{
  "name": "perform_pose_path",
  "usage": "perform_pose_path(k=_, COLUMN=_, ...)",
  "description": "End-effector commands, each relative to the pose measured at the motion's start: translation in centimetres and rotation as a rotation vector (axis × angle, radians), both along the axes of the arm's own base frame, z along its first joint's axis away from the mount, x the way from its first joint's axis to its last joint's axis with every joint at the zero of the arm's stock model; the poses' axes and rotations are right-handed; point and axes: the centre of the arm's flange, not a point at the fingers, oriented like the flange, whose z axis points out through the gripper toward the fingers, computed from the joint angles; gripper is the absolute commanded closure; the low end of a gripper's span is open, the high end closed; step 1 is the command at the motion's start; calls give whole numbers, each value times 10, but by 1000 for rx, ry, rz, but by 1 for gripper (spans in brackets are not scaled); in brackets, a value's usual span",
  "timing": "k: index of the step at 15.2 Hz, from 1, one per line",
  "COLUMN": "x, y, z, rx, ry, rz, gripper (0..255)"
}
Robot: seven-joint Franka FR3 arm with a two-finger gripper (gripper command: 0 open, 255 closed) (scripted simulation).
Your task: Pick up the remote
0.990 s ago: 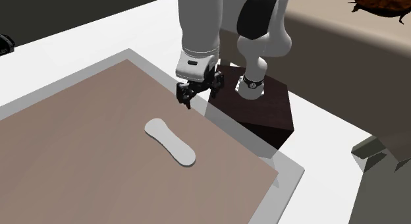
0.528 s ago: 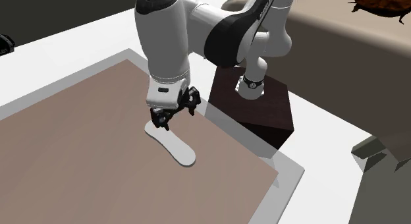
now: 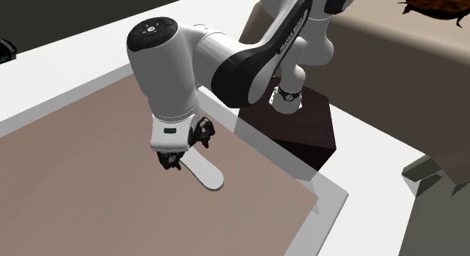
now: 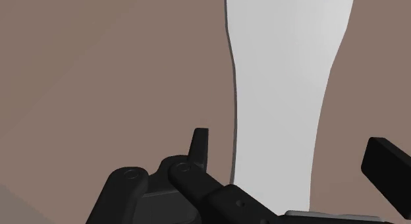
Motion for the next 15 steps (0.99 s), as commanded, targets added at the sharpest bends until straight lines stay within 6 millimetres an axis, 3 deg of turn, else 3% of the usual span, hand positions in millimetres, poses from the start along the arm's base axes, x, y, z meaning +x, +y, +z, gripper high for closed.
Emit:
perform_pose_path(k=1, x=1, y=-1, z=-11, rx=0, ry=0, rz=2, gripper=0)
perform_pose_path(k=3, x=1, y=-1, z=-25, rx=0, ry=0, rz=2, gripper=0)
perform_pose_path(k=5, x=1, y=-1, z=-24, rx=0, ry=0, rz=2, gripper=0)
perform_pose_path(k=6, x=1, y=0, z=-25, rx=0, ry=0, rz=2, gripper=255)
perform_pose_path(k=15, x=1, y=-1, z=-25, rx=0, ry=0, rz=2, gripper=255)
